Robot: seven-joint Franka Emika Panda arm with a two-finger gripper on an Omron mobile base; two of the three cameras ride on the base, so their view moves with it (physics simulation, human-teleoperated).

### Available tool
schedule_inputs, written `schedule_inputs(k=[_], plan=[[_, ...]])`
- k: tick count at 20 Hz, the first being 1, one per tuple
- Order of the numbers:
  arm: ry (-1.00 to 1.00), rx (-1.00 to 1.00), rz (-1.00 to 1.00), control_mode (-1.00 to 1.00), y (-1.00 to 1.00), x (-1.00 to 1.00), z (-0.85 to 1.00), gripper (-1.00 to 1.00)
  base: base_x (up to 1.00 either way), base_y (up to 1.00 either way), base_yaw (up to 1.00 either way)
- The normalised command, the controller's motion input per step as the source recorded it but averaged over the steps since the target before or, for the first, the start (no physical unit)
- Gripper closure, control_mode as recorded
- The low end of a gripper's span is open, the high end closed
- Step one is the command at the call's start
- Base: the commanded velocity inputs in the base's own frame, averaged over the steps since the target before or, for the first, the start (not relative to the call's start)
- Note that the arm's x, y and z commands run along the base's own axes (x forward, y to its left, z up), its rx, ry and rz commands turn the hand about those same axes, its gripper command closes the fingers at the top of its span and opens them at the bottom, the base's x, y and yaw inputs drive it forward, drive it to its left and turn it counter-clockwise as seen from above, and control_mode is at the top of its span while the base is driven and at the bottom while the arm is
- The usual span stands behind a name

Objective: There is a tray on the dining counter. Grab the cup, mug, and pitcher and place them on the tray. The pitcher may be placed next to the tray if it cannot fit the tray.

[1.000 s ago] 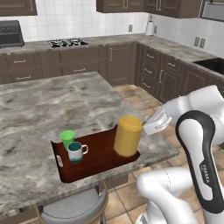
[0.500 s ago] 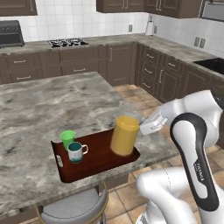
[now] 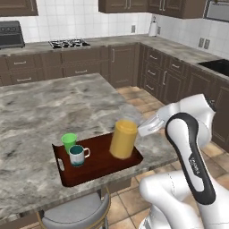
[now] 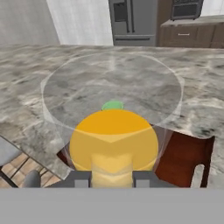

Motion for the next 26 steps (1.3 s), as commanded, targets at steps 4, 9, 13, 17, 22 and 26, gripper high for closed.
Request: schedule_inputs(k=[4, 9, 13, 17, 22, 26], plan=[[0.00, 0.00, 0.00, -1.00, 0.18, 0.16, -0.15, 1.00, 0.00, 0.00, 0.00], [0.00, 0.00, 0.00, -1.00, 0.16, 0.07, -0.14, 1.00, 0.00, 0.00, 0.00], [-0.04, -0.02, 0.00, -1.00, 0.04, 0.01, -0.14, 1.00, 0.00, 0.00, 0.00], [-0.06, -0.03, 0.00, -1.00, 0.00, 0.07, -0.03, 1.00, 0.00, 0.00, 0.00], [-0.03, -0.03, 0.00, -1.00, 0.01, 0.26, -0.01, 1.00, 0.00, 0.00, 0.00], [0.00, -0.01, 0.00, -1.00, 0.00, 0.23, -0.13, 1.00, 0.00, 0.00, 0.00]])
